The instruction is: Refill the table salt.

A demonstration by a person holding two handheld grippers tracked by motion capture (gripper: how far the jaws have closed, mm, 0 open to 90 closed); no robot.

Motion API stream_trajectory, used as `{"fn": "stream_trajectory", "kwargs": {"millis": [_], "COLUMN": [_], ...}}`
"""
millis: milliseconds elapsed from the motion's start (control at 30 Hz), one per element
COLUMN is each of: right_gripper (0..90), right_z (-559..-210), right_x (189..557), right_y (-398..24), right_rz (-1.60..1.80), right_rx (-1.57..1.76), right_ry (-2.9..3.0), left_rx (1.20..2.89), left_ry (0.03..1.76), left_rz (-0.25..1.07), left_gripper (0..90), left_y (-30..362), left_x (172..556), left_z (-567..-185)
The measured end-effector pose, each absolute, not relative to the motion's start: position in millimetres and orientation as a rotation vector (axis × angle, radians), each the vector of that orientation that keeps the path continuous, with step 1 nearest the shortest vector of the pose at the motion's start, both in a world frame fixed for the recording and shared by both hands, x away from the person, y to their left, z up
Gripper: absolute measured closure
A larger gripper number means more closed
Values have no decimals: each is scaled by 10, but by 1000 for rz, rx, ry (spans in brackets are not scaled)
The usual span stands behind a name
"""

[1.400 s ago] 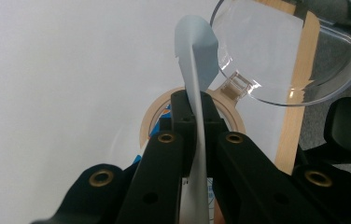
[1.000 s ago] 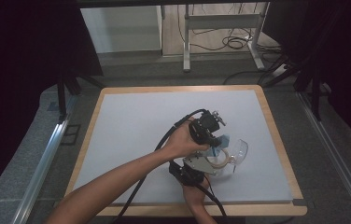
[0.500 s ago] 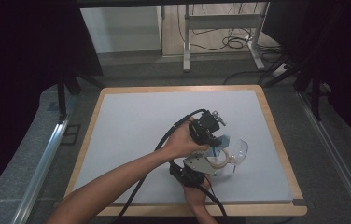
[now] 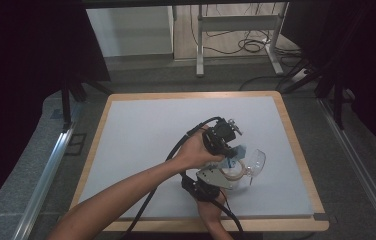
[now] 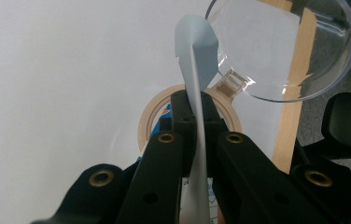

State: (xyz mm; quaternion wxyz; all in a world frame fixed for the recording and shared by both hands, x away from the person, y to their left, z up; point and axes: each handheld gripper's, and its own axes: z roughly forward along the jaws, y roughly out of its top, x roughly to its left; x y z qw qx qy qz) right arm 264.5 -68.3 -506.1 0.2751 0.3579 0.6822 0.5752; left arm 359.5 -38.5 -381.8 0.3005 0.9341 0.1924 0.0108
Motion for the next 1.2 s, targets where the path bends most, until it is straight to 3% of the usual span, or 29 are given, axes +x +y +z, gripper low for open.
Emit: {"fn": "stream_trajectory", "kwargs": {"millis": [1200], "right_gripper": [490], "right_z": [-5034], "right_x": [2662], "right_y": [-670], "right_rz": [1561], "right_rx": [968], "right_ry": [1831], "left_rx": [2504], "left_ry": [519], "left_rz": [34], "left_gripper": [900], "left_y": [-402], "left_x": [3622], "left_z": [-3813]}}
